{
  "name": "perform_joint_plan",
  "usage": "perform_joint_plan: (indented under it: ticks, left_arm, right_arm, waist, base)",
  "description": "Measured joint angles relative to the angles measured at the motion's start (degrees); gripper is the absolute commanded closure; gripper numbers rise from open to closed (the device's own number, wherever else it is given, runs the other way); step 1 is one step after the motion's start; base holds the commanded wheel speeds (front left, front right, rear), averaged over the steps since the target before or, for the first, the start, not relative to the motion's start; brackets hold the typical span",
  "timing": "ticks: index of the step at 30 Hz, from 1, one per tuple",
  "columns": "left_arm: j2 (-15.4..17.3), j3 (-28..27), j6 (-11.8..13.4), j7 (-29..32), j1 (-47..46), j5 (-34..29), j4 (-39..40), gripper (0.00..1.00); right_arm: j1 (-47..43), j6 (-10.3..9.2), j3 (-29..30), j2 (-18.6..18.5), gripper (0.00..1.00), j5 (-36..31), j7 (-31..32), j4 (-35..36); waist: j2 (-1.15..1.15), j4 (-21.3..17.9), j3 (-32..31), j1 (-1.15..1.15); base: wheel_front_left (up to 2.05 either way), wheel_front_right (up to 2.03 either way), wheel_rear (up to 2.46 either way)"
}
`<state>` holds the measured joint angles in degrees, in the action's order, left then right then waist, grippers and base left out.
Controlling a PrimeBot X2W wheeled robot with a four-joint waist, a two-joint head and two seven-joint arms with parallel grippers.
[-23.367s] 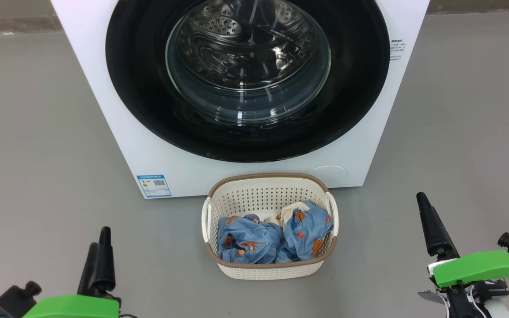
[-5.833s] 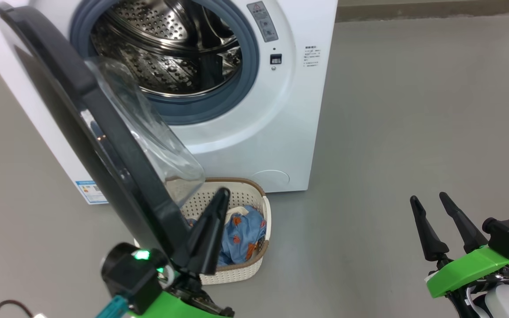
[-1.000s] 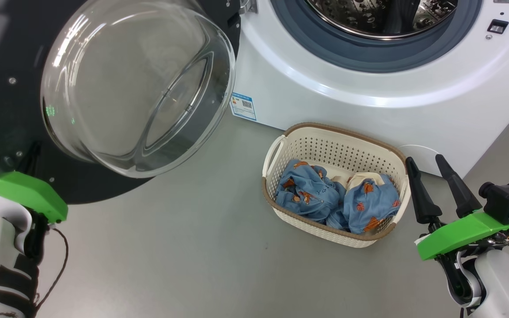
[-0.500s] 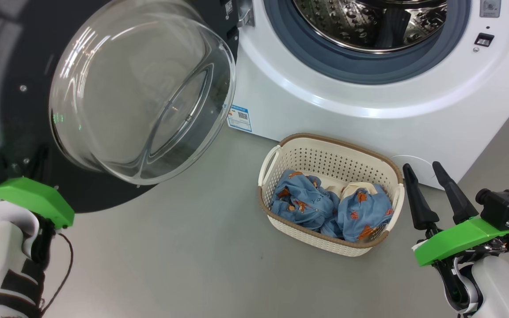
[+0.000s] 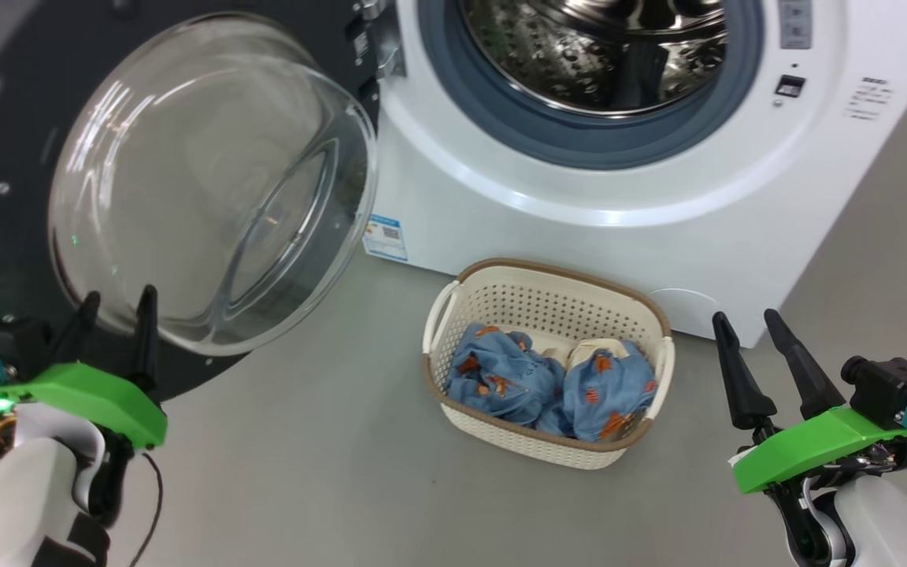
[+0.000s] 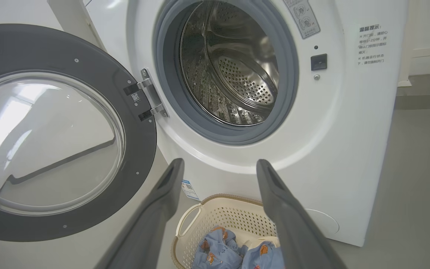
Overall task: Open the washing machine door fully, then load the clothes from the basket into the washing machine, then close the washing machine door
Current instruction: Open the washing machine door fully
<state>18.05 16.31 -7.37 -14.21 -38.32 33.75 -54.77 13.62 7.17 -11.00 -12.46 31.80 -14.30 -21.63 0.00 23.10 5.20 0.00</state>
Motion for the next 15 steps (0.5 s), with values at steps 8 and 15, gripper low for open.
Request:
perform_joint_plan:
  ticks: [8,15]
  left_arm:
    - [-0.04,-0.73,1.54,-0.01,6.28,0.0,10.34,0.0]
    - [-0.07,-2.11,4.8,-0.11,13.7,0.53,20.11,0.0]
  right_arm:
    - [-0.54,0.0,-0.4,-0.02,0.0,0.01,0.0,0.33]
    - [-1.08,0.0,-2.09,-0.47,0.0,0.09,0.0,0.42]
  waist:
    - [0.0,-3.48,-1.49,0.0]
    - [0.0,-7.39,-2.35,0.0]
  base:
    - [0.0,0.0,0.0]
    - [0.0,0.0,0.0]
